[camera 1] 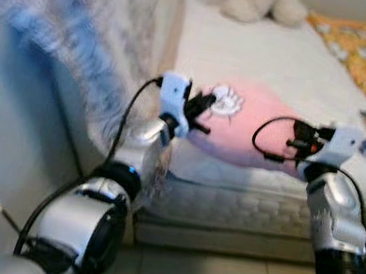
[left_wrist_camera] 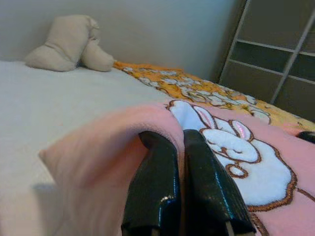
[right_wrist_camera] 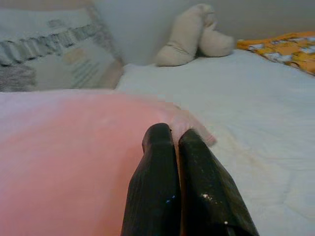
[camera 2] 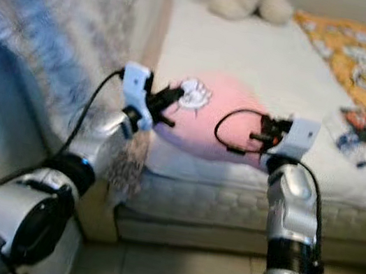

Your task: Clean up the room

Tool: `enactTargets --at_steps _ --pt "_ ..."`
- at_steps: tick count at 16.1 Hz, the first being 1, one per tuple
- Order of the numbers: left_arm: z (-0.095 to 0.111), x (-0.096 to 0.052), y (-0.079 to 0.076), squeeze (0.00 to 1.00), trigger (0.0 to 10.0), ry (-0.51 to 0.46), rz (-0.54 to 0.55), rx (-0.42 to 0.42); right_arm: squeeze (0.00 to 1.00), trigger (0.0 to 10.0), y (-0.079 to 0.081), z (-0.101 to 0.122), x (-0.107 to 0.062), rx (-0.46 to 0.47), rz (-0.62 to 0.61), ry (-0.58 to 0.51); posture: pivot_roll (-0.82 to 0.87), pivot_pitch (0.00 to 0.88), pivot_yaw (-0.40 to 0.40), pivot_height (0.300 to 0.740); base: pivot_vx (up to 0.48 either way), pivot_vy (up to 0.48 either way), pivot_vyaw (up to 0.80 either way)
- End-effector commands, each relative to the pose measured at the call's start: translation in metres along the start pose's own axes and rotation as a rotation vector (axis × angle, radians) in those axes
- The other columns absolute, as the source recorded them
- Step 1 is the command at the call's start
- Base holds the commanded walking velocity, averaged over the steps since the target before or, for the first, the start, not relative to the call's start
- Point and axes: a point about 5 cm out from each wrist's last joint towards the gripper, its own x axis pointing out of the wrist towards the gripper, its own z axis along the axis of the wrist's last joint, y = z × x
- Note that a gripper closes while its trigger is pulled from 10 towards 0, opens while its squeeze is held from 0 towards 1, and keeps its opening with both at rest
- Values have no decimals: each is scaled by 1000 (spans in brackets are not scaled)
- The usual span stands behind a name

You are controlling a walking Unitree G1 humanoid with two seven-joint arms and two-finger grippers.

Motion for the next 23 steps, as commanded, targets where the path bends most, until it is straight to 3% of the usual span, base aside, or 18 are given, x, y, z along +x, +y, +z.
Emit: enactTargets --at_steps 1,6,10,11,12,13,16,17,18,23 --pt "15 6 -1 0 0 -58 9 24 0 0 -5 8 3 -20 -12 -28 -168 0 21 740 480 0 444" --pt "17 10 -8 0 0 -51 -8 58 0 0 -7 14 7 -58 1 -26 -162 0 19 740 477 0 0" --pt "15 11 -11 0 0 -56 -11 72 0 0 -8 11 7 -49 -17 -32 -157 0 16 740 0 0 178" --pt "14 11 -13 0 1020 -55 -19 68 0 0 -9 10 7 -40 -17 -30 -156 0 15 740 0 -458 694" --pt "12 11 -15 0 8157 -43 -26 76 0 0 -9 10 7 -40 -17 -29 -157 0 16 740 0 -450 688" --pt "12 12 -18 0 10000 -42 -28 71 0 0 -9 10 7 -43 -14 -26 -157 0 16 740 262 -401 663" --pt "11 16 -23 0 10000 -35 -4 86 0 0 -10 9 8 -59 -9 -15 -158 0 18 740 289 -380 631" --pt "11 16 -26 0 10000 -39 -3 85 0 1922 -11 9 9 -82 -6 2 -157 0 18 740 311 -360 550" --pt "10 17 -28 0 10000 -39 9 91 0 10000 -13 11 11 -96 -12 10 -156 0 19 740 0 0 0" --pt "17 24 -30 0 10000 -37 59 133 0 10000 -20 26 23 -147 -8 1 -146 0 15 740 0 0 0"
